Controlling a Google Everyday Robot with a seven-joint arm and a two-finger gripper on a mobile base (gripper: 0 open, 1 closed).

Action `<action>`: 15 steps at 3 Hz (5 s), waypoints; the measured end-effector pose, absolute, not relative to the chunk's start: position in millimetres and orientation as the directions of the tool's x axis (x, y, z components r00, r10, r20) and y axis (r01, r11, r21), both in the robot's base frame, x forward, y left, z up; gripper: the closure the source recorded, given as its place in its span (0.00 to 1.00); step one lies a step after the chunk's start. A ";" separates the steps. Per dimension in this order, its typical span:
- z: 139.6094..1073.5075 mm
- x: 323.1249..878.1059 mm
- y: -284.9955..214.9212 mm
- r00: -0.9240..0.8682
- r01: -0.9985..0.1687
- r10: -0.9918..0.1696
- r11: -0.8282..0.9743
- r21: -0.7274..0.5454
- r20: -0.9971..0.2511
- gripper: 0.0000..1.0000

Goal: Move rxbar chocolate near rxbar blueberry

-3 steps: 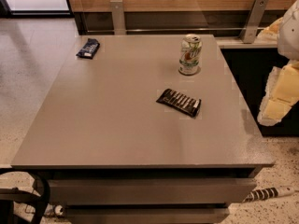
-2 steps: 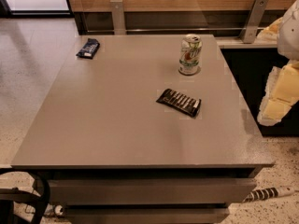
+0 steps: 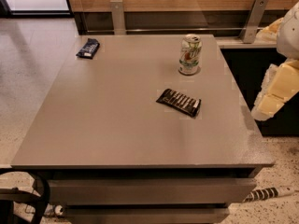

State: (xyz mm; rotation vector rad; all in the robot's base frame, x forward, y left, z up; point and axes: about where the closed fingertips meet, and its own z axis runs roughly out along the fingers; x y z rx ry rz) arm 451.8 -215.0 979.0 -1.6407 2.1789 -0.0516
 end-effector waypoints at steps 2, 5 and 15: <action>935.2 483.6 -195.0 -0.230 -0.880 -0.747 0.433 -0.195 -0.624 0.00; 896.5 504.2 -169.4 -0.261 -0.813 -0.510 0.574 -0.097 -0.820 0.00; 811.9 537.8 -103.8 -0.252 -0.798 -0.394 0.601 -0.040 -0.884 1.00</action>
Offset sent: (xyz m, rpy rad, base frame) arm 0.0538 0.0359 -0.0715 0.6223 -0.1313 -0.0971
